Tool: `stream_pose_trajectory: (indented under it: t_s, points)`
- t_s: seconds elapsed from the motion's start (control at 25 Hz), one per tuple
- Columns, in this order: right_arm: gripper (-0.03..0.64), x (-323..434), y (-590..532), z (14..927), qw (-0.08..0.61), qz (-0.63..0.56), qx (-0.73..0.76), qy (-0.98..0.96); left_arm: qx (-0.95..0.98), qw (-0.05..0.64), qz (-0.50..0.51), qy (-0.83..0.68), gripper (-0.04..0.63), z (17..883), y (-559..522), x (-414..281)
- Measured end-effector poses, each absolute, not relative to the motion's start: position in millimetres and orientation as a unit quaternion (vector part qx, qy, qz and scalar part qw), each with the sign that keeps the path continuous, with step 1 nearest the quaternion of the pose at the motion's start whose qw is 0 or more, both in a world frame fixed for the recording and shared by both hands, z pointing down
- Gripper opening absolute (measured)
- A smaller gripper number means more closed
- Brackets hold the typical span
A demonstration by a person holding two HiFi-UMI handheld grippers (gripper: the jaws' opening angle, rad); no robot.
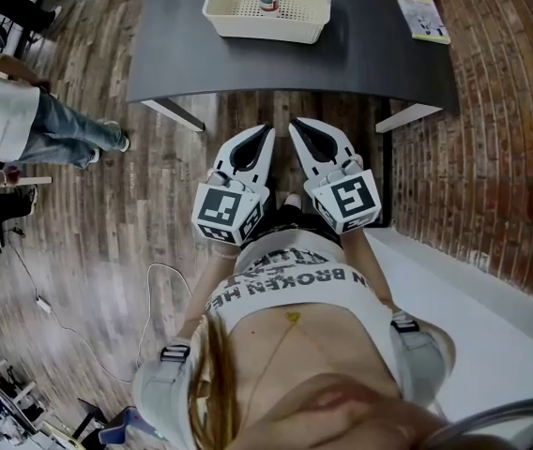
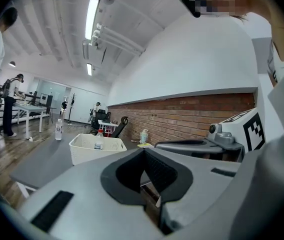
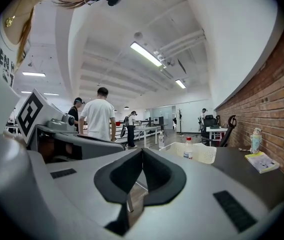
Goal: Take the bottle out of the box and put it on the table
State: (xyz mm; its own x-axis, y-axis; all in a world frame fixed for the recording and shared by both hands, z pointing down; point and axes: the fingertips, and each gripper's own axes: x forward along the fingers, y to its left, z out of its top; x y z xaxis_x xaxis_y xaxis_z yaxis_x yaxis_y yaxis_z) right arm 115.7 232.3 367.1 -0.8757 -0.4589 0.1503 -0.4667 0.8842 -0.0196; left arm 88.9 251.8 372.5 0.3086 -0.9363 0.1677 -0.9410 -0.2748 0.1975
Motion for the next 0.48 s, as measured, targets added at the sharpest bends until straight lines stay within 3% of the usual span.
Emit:
stream_pose_trajectory:
  t_s: [0.48]
  points:
    - [0.009,52.3,150.2,363.6,0.073,0.022,0.28,-0.957,0.843,0.13,0.021,-0.522,0.0,372.9,158.7,37.2]
